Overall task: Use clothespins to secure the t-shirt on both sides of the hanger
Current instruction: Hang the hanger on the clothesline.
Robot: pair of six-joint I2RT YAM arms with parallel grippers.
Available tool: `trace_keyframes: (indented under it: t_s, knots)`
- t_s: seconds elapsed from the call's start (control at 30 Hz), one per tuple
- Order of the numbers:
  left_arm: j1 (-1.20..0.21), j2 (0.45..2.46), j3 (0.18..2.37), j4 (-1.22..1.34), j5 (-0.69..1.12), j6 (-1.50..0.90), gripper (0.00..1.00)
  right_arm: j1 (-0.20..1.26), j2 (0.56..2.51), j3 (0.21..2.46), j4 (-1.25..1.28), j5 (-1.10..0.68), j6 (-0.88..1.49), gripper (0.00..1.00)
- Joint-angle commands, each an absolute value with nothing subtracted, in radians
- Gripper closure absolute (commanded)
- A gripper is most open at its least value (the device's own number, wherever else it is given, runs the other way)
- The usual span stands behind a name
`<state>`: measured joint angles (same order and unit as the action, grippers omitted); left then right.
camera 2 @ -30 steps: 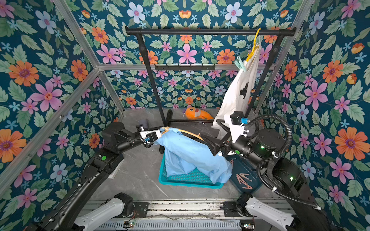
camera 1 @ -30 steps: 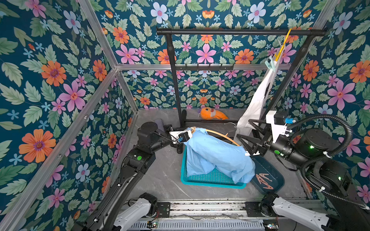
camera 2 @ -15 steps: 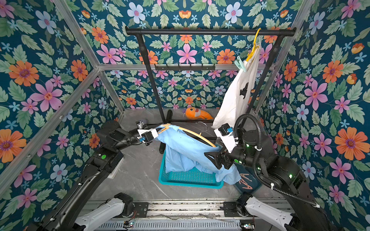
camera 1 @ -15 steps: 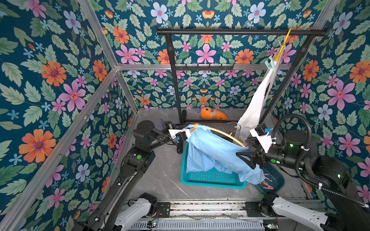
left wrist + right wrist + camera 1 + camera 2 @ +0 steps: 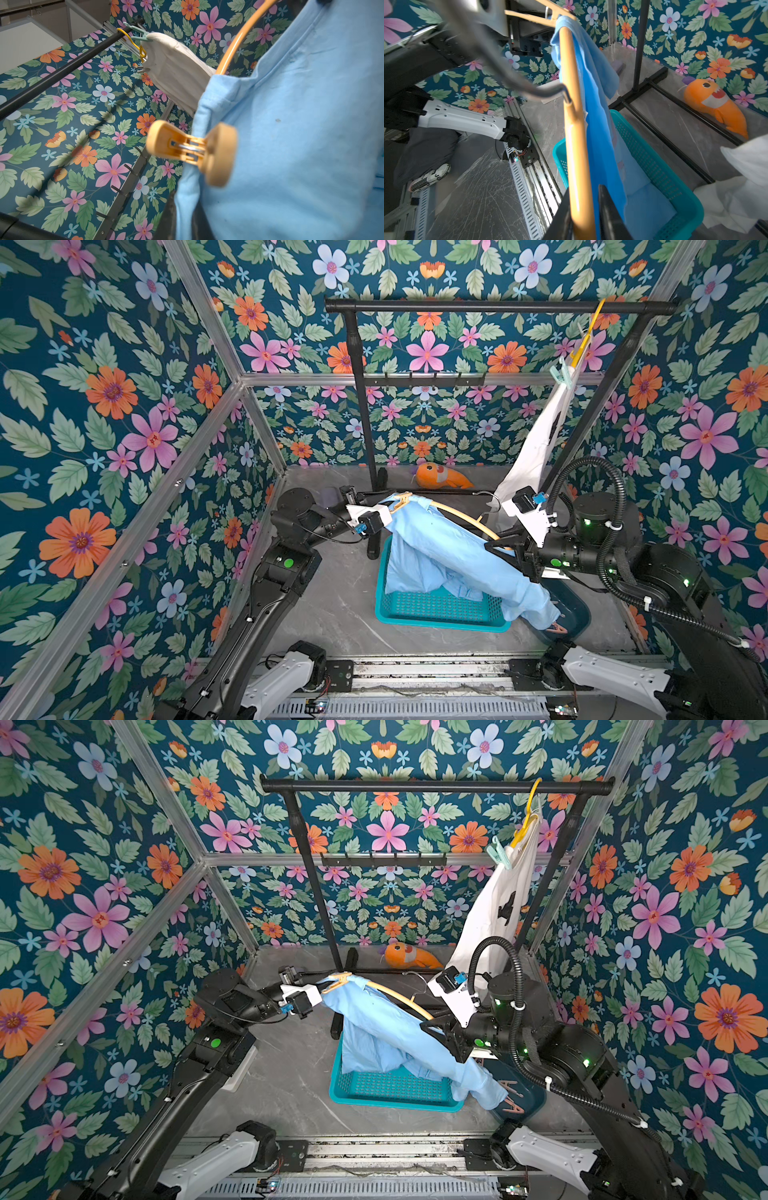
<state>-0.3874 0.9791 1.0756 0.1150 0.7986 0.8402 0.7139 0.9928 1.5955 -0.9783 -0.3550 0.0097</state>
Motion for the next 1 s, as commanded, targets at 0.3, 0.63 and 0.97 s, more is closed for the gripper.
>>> trace_keyframes:
  t_s: [0.3,0.63,0.97]
  knots:
    - [-0.323,1.078,1.137,0.456,0.839,0.585,0.52,0.715,1.0,1.658,-0.807,-0.496,0.125,1.0]
    - [-0.324,1.006,1.068,0.624,0.628,0.473,0.01,0.715,1.034,1.778,-0.696,-0.322,0.231,1.0]
    - [-0.324,0.897,1.002,0.63,0.492,0.393,0.01,0.715,1.142,1.987,-0.597,-0.162,0.242,1.0]
